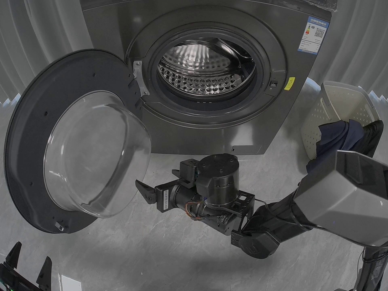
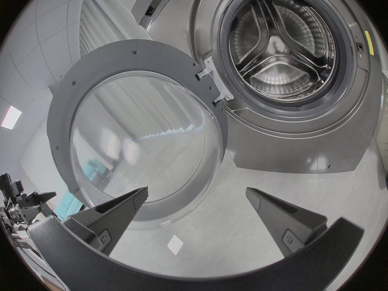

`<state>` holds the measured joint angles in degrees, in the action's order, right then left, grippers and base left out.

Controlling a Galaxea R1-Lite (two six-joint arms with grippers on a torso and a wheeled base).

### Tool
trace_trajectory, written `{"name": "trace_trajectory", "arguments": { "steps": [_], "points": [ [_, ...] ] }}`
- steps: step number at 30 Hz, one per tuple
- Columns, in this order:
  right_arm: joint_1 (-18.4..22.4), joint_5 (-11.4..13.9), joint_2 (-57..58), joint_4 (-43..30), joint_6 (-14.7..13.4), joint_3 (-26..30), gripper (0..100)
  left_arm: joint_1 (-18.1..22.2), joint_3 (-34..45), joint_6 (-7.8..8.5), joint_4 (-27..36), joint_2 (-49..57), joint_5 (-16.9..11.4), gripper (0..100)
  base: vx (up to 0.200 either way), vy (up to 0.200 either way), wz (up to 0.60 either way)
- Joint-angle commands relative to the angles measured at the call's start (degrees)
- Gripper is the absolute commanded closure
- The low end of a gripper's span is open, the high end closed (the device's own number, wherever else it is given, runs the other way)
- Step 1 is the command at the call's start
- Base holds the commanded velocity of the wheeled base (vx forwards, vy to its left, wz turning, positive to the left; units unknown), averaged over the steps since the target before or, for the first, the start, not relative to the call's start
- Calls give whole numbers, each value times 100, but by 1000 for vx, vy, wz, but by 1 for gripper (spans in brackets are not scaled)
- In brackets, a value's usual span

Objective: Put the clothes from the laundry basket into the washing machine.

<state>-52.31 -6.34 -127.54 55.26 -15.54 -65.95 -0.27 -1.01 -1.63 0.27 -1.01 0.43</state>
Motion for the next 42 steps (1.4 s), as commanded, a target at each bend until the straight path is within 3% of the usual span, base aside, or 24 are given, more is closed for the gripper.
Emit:
{"name": "trace_trajectory", "arguments": {
  "steps": [1, 11, 21, 32, 38, 42],
  "points": [
    [98, 1, 212, 2, -1, 188, 0, 0, 92, -4, 0, 92, 1, 0, 0, 0, 0],
    [160, -8, 273, 20, 7, 153, 0, 0, 92, -4, 0, 92, 1, 0, 0, 0, 0],
    [19, -157, -632, 328, 25, -471, 0, 0, 92, 5, 0, 92, 1, 0, 0, 0, 0],
    [-16, -271, -1212, 240, 25, -1570, 0, 0, 92, -4, 0, 92, 1, 0, 0, 0, 0],
    [37, -298, -1124, 328, -10, -1570, 0, 0, 92, -4, 0, 92, 1, 0, 0, 0, 0],
    [72, -482, -957, 336, -10, -1447, 0, 0, 92, -4, 0, 92, 1, 0, 0, 0, 0]
  ]
}}
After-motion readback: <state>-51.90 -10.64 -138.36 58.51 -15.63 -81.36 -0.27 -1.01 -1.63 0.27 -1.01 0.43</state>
